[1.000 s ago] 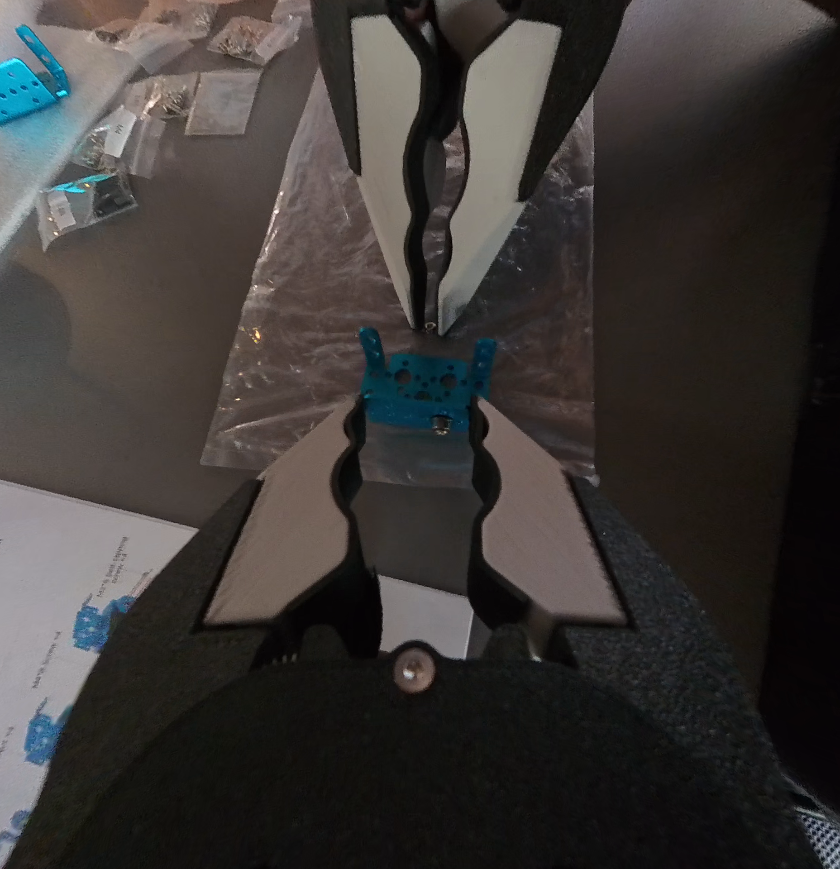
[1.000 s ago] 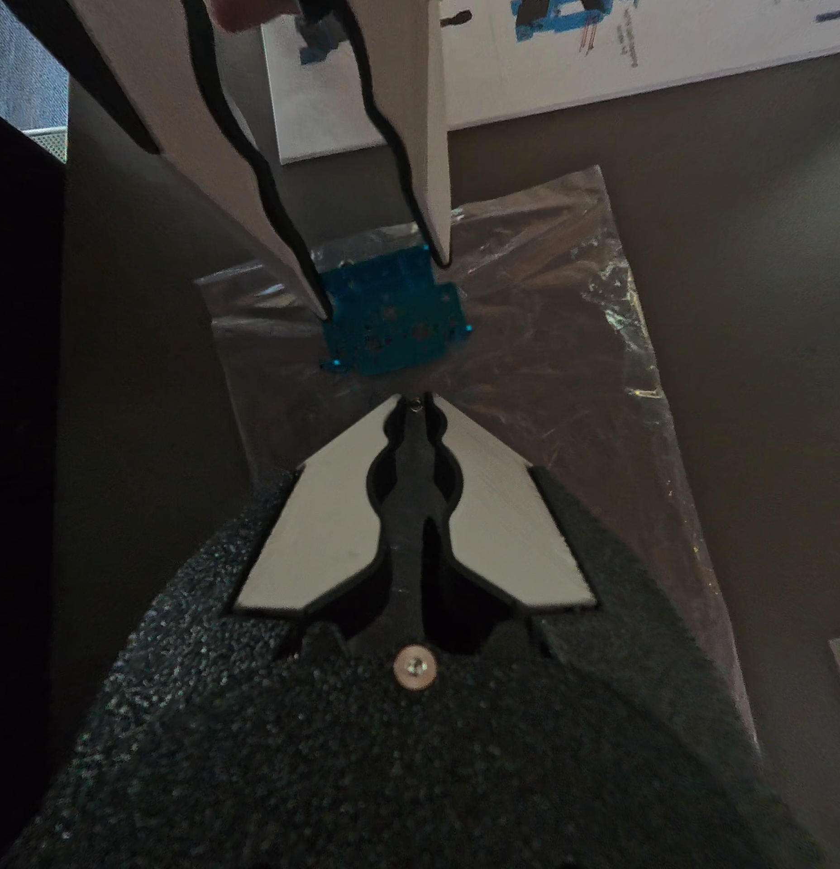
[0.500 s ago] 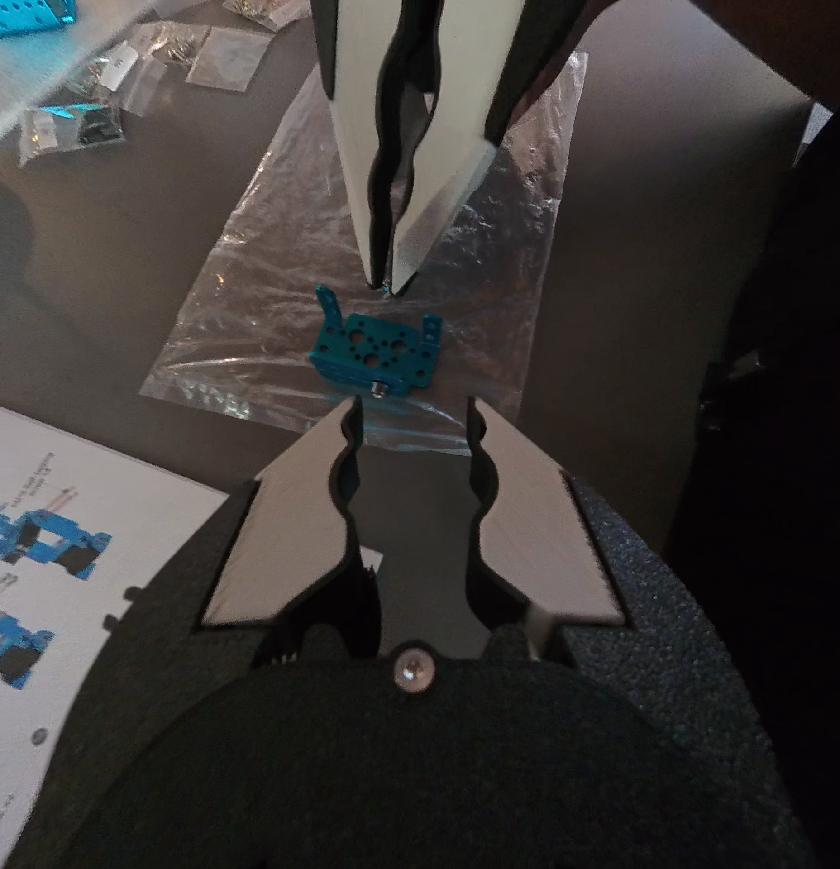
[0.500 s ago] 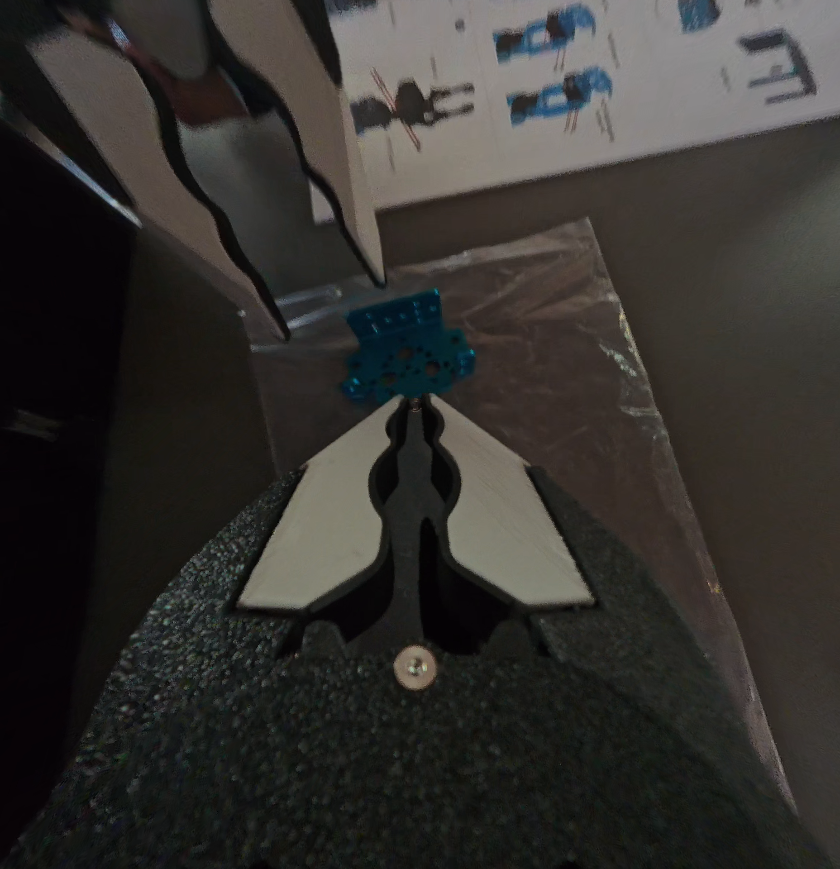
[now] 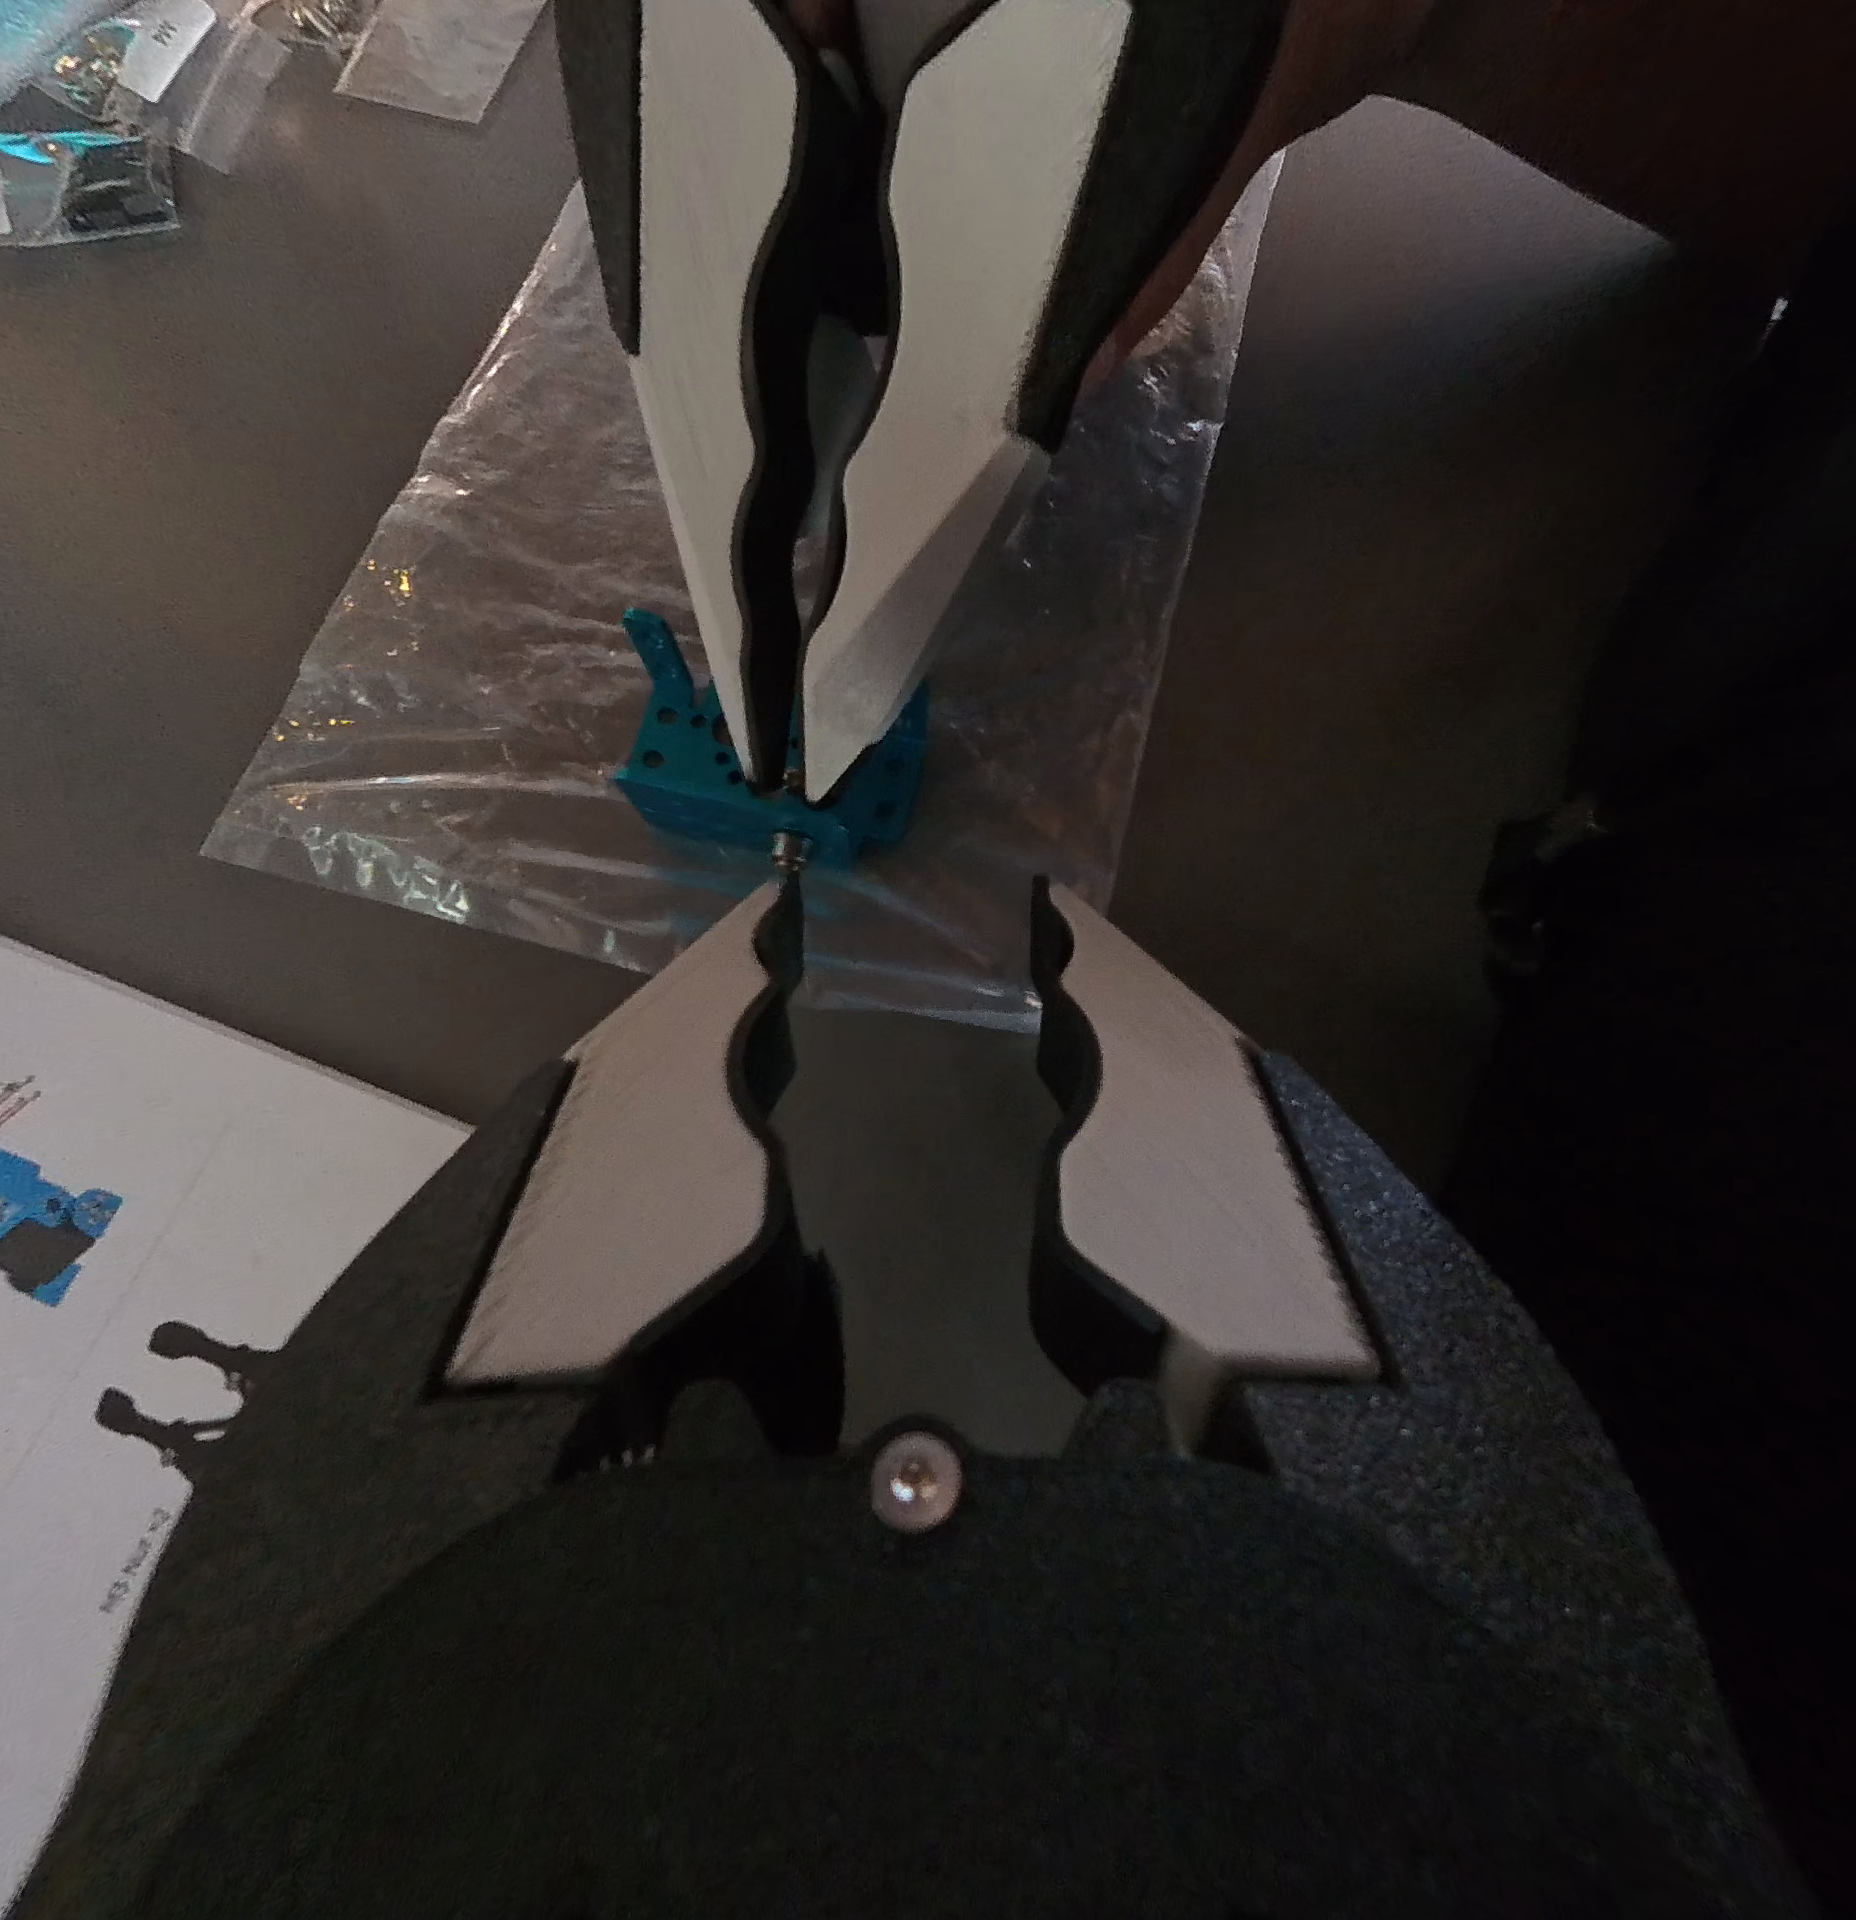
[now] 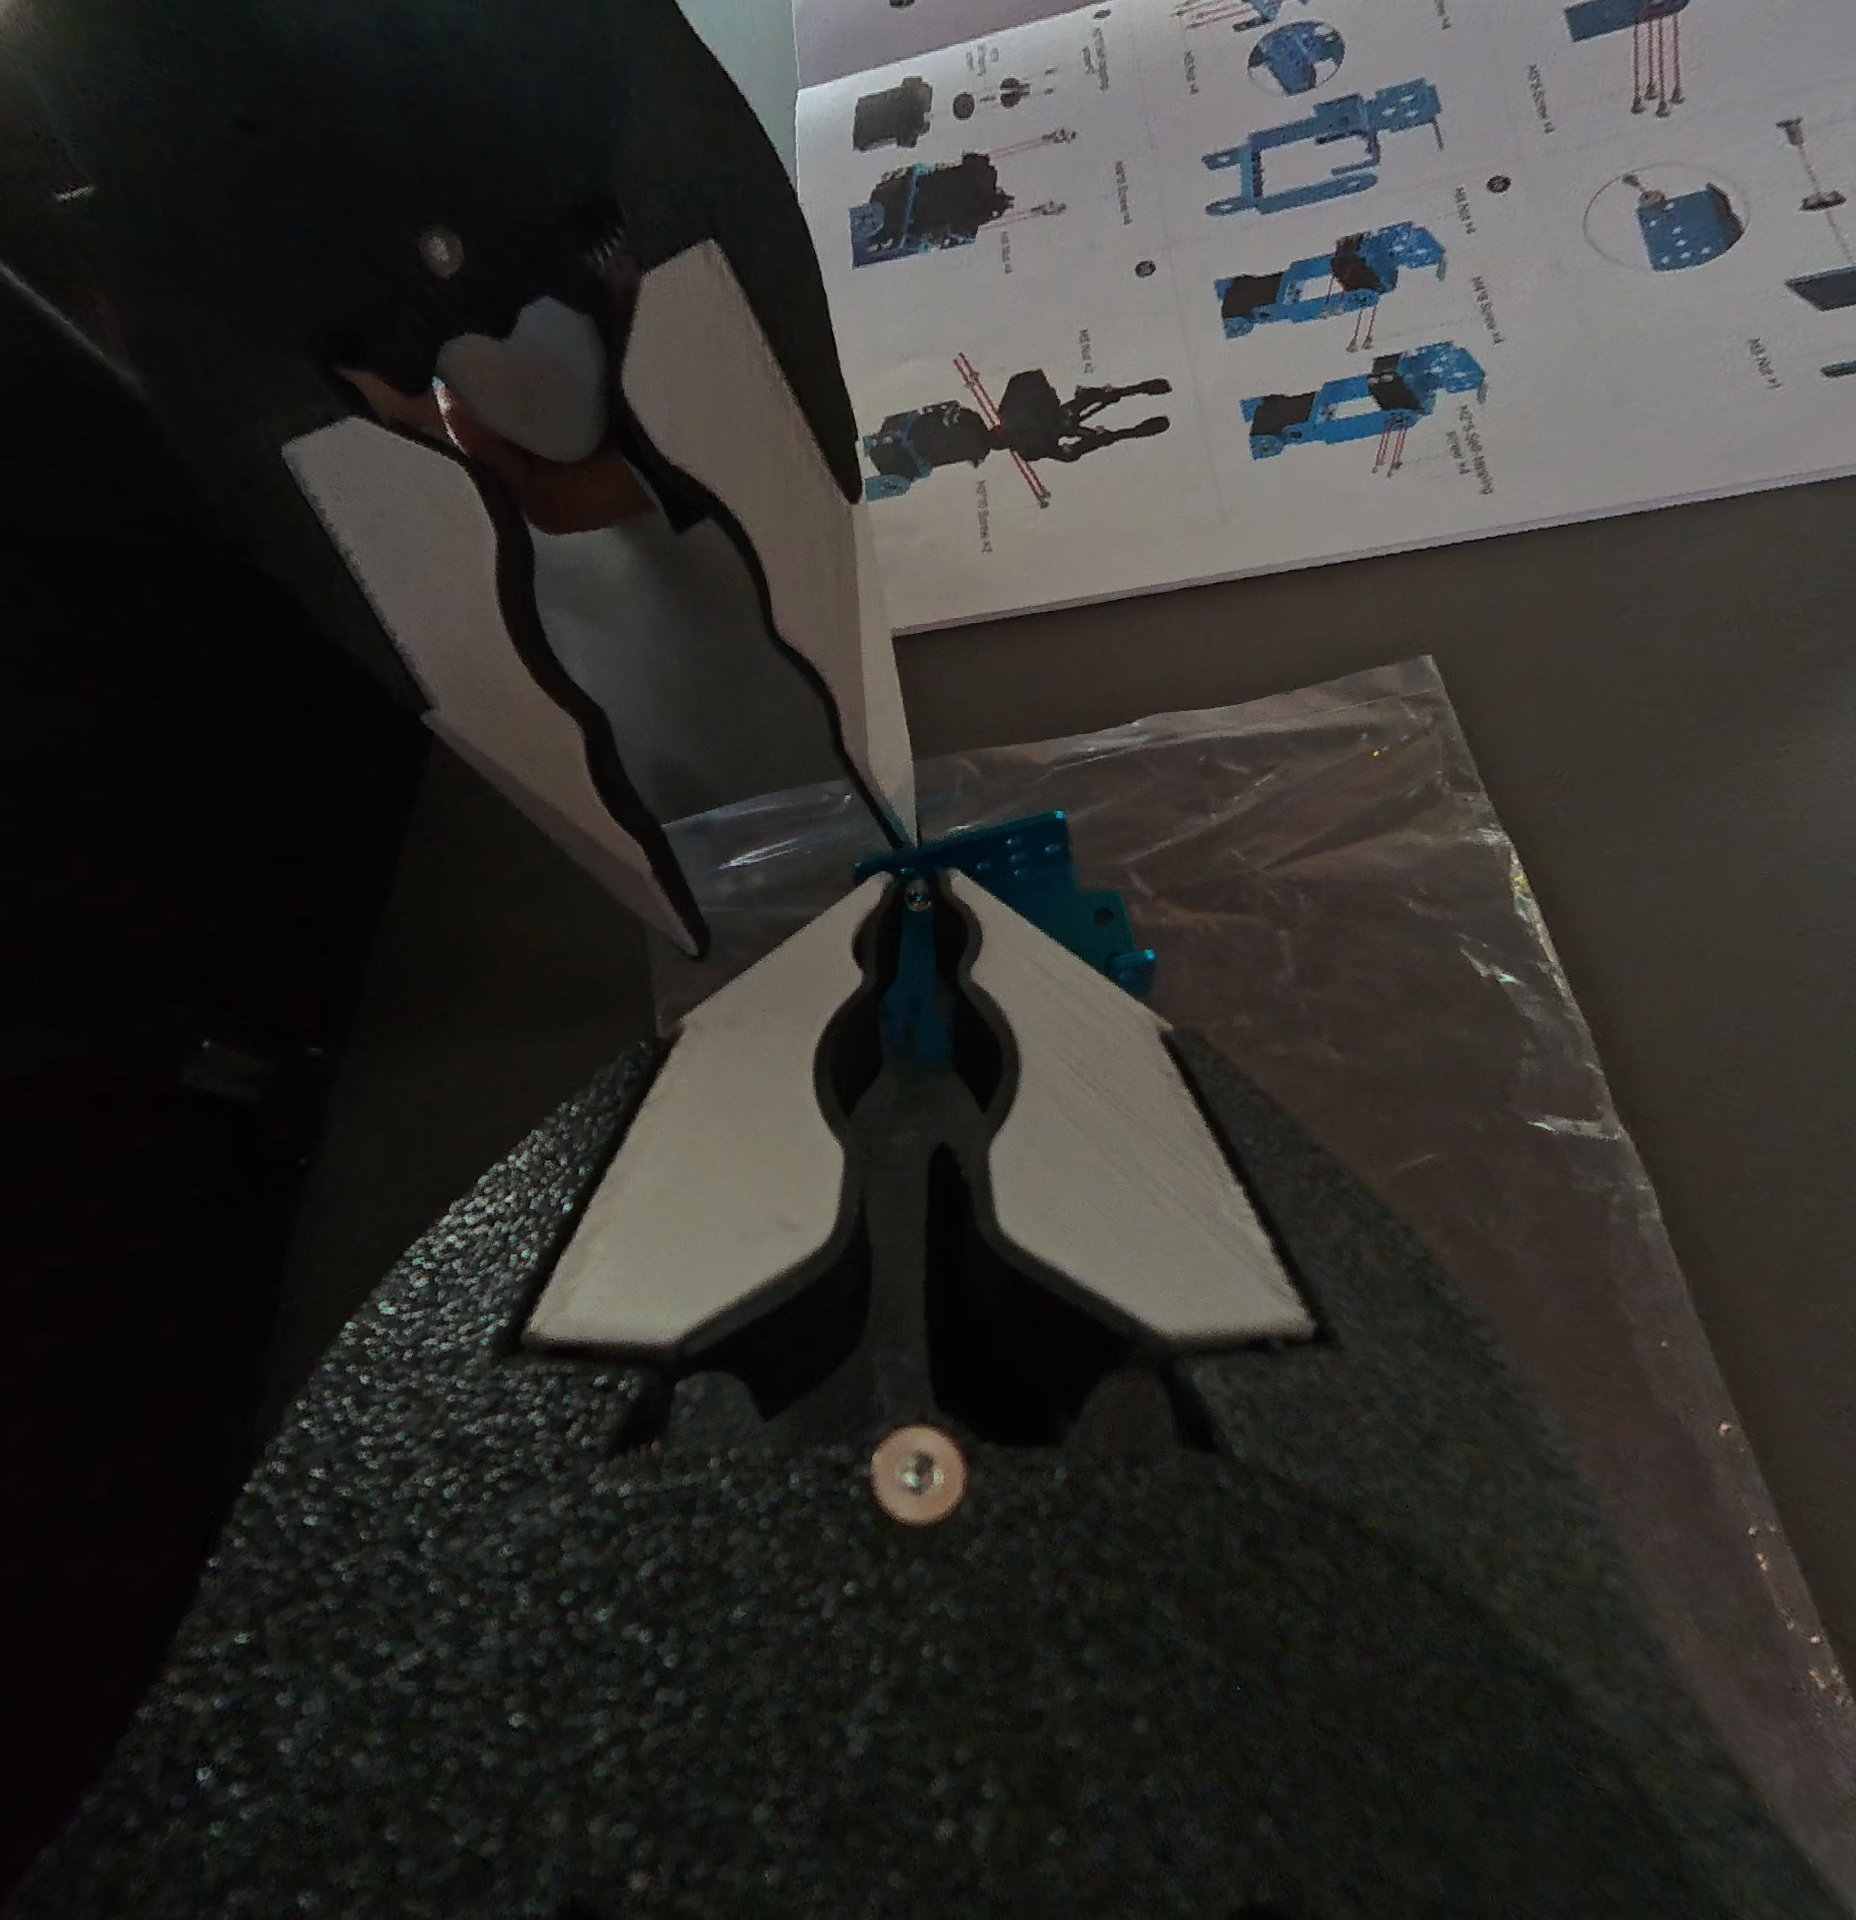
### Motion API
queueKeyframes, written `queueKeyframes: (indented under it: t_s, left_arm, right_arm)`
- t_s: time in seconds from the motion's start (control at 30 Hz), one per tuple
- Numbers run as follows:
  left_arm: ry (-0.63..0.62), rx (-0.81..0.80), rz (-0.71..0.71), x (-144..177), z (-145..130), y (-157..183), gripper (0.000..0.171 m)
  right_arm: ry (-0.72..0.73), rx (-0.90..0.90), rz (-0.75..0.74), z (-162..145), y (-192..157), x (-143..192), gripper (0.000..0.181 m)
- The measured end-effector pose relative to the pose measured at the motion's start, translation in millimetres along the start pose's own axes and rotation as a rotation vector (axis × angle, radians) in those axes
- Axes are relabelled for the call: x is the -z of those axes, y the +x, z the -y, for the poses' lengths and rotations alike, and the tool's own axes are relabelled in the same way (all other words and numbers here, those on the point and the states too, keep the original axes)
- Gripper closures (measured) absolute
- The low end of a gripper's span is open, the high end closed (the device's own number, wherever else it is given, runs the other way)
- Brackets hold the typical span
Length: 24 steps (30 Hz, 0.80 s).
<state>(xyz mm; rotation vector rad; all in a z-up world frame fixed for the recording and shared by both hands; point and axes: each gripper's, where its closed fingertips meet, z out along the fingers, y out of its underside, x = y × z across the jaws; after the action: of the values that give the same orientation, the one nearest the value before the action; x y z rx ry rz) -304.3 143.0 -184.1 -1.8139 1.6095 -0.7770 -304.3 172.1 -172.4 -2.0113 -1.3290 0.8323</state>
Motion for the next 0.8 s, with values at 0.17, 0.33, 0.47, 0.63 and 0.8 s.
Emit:
queueKeyframes:
  t_s: [0.17, 0.33, 0.47, 0.63, 0.8]
  left_arm:
    - [-0.019, -0.007, -0.004, -3.9, -0.8, 0.8, 0.128]
    - [-0.031, 0.004, 0.025, -5.5, -1.4, -2.9, 0.136]
    - [-0.041, 0.017, 0.056, -6.6, -1.5, -5.3, 0.140]
    - [-0.042, 0.069, 0.075, -8.1, -1.1, -5.5, 0.141]
    - [-0.027, 0.125, 0.103, -8.7, 0.3, -7.9, 0.143]
  right_arm:
    - [-0.013, -0.008, 0.010, -3.1, -1.0, -4.3, 0.177]
    - [-0.010, -0.034, 0.027, -3.7, -1.0, -5.2, 0.177]
    - [-0.003, -0.070, 0.058, -4.1, -1.3, -5.4, 0.177]
    - [-0.001, -0.068, 0.056, -4.2, -1.2, -5.3, 0.177]
    - [0.007, -0.099, 0.077, -4.3, -0.5, -5.4, 0.177]
